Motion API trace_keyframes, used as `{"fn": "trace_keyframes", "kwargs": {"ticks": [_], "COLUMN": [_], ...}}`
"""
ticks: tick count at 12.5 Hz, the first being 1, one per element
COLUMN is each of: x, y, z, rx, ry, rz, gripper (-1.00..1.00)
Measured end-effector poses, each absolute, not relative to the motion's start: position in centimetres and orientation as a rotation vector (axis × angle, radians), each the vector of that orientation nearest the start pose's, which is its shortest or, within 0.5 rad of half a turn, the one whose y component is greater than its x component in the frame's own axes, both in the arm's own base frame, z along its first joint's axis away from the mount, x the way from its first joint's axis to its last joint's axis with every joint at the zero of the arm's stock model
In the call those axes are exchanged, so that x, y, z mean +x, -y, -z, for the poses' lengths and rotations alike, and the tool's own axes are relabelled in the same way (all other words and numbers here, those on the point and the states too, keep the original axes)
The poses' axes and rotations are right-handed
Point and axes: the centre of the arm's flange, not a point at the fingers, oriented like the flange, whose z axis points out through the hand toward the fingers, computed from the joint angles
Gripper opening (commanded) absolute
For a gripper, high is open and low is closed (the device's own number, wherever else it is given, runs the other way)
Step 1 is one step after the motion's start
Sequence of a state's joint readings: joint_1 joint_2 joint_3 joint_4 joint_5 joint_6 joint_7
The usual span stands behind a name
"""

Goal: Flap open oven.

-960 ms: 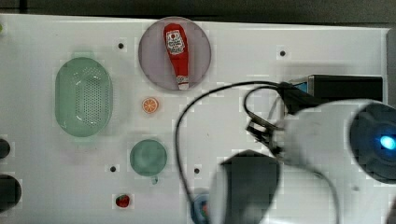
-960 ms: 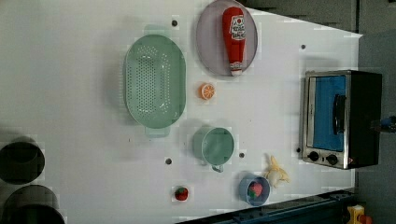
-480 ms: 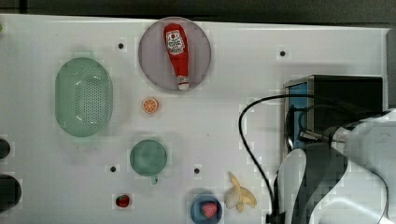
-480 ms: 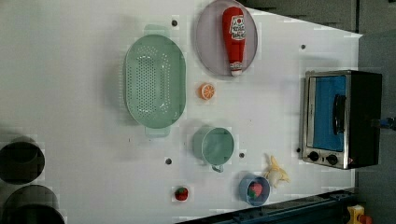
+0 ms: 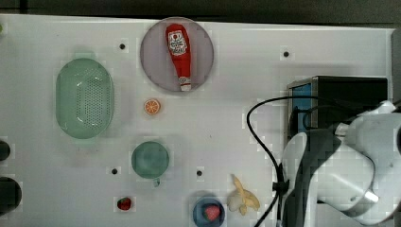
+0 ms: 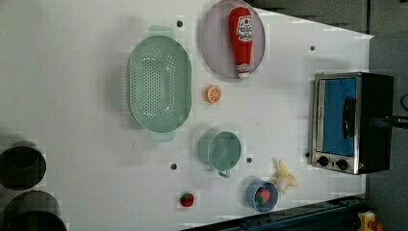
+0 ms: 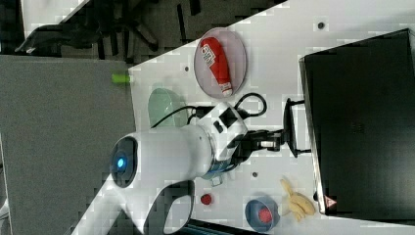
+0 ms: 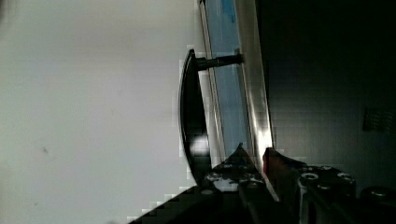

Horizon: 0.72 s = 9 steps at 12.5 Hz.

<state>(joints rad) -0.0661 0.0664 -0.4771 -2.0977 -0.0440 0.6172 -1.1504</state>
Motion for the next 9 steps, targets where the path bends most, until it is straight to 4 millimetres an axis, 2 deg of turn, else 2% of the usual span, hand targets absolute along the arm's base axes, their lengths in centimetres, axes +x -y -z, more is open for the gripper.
{"fn": "trace_keyframes", "kwargs": {"ticks": [5,9], "x": [47.9,47.7], "y": [27.7,26.9], "z": [-34.2,-32.4], "rx": [-3.242,-3.244], "ry": [-0.187,-0.169], "rz": [0.001,0.017], "gripper": [-0.65,-0.65]}}
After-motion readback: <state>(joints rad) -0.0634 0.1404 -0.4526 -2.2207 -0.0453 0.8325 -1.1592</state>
